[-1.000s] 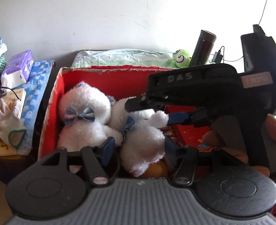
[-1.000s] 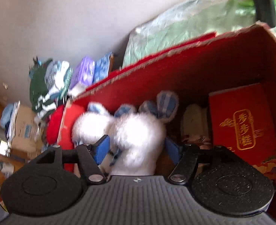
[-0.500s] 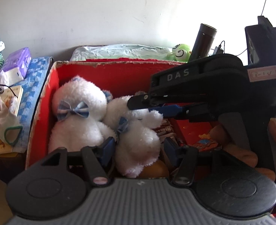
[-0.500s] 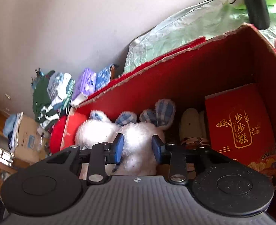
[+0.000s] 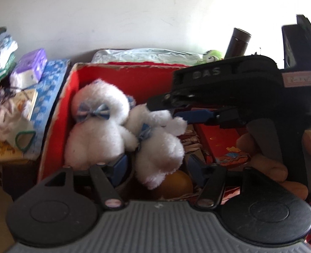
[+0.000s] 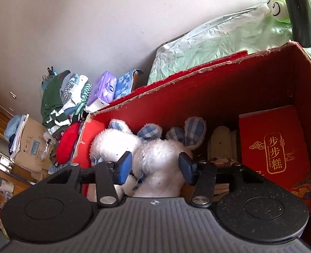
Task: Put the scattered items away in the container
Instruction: 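Open the right gripper to release the plush beside the bunny, then move the right gripper back toward the yellow tiger plush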
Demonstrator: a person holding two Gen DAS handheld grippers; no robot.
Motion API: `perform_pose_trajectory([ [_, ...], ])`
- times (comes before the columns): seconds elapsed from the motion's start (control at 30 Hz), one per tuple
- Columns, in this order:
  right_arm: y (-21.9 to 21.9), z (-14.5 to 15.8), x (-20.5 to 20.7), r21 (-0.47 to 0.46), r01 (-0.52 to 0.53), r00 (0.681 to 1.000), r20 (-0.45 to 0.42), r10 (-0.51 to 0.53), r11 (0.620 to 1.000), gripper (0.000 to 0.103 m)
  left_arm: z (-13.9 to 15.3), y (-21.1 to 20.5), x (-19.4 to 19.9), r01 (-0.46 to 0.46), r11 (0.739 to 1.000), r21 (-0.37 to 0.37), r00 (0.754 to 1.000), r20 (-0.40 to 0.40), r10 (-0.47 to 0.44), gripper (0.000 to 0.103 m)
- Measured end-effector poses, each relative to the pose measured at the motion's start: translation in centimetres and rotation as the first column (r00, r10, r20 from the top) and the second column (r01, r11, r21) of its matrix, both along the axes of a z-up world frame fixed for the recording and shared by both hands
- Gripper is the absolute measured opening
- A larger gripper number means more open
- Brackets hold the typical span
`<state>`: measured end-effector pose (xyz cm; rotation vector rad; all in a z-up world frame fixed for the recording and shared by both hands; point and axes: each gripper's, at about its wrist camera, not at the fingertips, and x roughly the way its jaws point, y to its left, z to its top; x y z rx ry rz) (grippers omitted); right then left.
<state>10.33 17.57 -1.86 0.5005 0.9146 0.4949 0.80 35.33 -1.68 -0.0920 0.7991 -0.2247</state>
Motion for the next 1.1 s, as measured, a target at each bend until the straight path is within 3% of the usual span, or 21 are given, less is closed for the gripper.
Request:
perform_pose_trajectory([
  [0.33,-2.2,2.5,-4.5,-0.02,0.074,0.982,0.173,-0.07,0.997,0.045,1.5,-0.7,-2.5,-0.051,0.999,0.016,0.996,0.073,0.049,0.064],
  [0.53,-4.3,4.4,-8.0,-0.1,0.109,0.952,0.296,-0.075,0.989,0.045,3.0,-2.8,-3.0,-0.023,1.0,0.012,0.993,0.119,0.021,0.068],
  [0.63,-5.9,4.4,-8.8,-0.097,0.123,0.95,0.298,-0.089,0.988,0.045,3.1,-4.7,-2.7,-0.016,0.998,0.056,0.993,0.114,0.009,0.073],
  [0.73,-7.1,4.1,-8.8,-0.092,0.11,0.957,0.28,-0.08,0.99,0.045,3.1,-5.9,-2.6,-0.032,0.998,0.053,0.994,0.102,0.027,0.073],
  [1.0,-8.7,4.0,-9.2,-0.091,0.019,0.965,0.263,0.005,0.996,0.045,2.6,-8.0,-1.9,-0.171,0.981,0.095,0.985,0.003,0.171,0.073],
  [1.1,-9.2,3.8,-9.5,-0.097,-0.001,0.966,0.258,0.026,0.995,0.045,2.7,-8.6,-2.3,-0.211,0.969,0.129,0.977,0.011,0.212,0.073],
])
